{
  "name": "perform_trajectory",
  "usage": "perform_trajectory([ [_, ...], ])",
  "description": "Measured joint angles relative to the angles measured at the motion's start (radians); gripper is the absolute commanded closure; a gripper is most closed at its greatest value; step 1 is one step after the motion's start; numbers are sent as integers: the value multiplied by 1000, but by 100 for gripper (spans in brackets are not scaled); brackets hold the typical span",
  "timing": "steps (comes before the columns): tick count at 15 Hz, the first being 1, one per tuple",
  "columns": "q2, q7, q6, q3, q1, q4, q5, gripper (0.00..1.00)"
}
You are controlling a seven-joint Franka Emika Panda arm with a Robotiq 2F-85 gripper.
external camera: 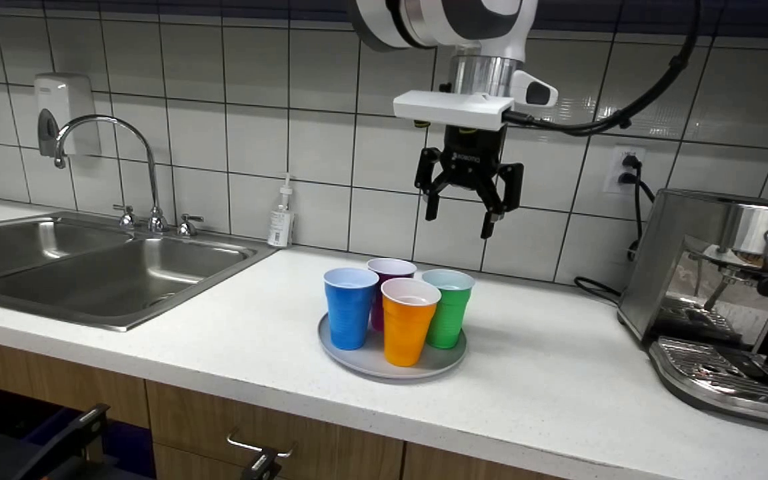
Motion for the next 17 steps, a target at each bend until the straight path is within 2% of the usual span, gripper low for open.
perform_trajectory([
  [10, -305, 28, -51, 7, 61, -283, -159, 0],
  [17, -308, 31, -49, -3, 69, -293, -161, 0],
])
